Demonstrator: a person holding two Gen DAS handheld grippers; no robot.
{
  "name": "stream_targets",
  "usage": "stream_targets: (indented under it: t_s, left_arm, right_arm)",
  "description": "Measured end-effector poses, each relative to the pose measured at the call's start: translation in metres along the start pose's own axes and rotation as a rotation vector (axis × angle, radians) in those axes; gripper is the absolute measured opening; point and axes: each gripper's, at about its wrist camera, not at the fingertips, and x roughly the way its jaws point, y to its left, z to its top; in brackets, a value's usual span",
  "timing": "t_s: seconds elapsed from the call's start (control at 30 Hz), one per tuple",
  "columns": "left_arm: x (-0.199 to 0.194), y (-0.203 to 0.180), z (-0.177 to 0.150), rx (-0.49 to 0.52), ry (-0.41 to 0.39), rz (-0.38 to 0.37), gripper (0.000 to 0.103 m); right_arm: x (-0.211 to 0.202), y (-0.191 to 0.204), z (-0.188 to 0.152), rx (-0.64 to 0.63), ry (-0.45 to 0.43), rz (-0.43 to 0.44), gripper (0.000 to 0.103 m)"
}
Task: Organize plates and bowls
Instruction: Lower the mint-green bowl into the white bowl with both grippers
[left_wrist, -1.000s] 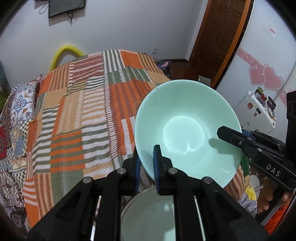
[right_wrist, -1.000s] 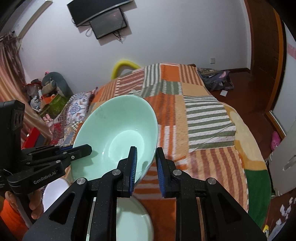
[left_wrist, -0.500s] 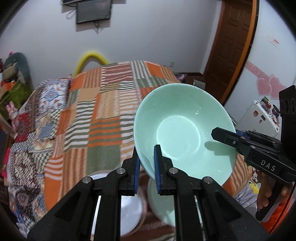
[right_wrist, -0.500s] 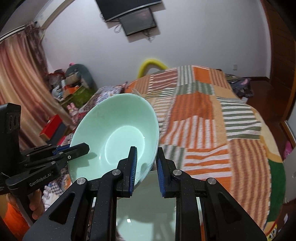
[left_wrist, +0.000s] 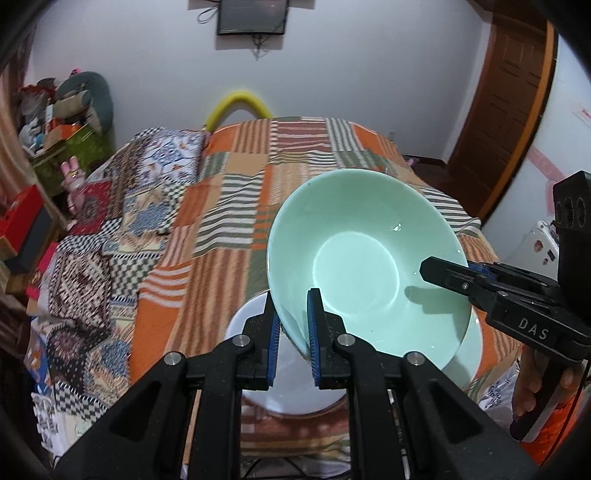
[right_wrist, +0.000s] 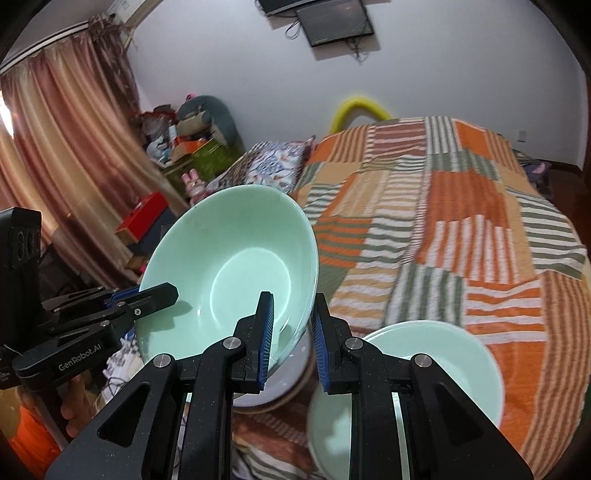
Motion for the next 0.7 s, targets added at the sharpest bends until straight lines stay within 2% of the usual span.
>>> stream_targets:
  t_s: [0.37, 0.7]
  left_arm:
    - [0.016, 0.035, -0.024, -0.070, 0.059, 0.018, 0.013]
    - [0.039, 0.044, -0.041, -0.089, 0.123, 0.016, 0.013]
  right_arm:
    - [0.030, 0.026, -0.017, -0.041, 0.083, 0.004, 0.019]
    - [0.047, 0.029, -0.029, -0.041, 0.148, -0.014, 0.019]
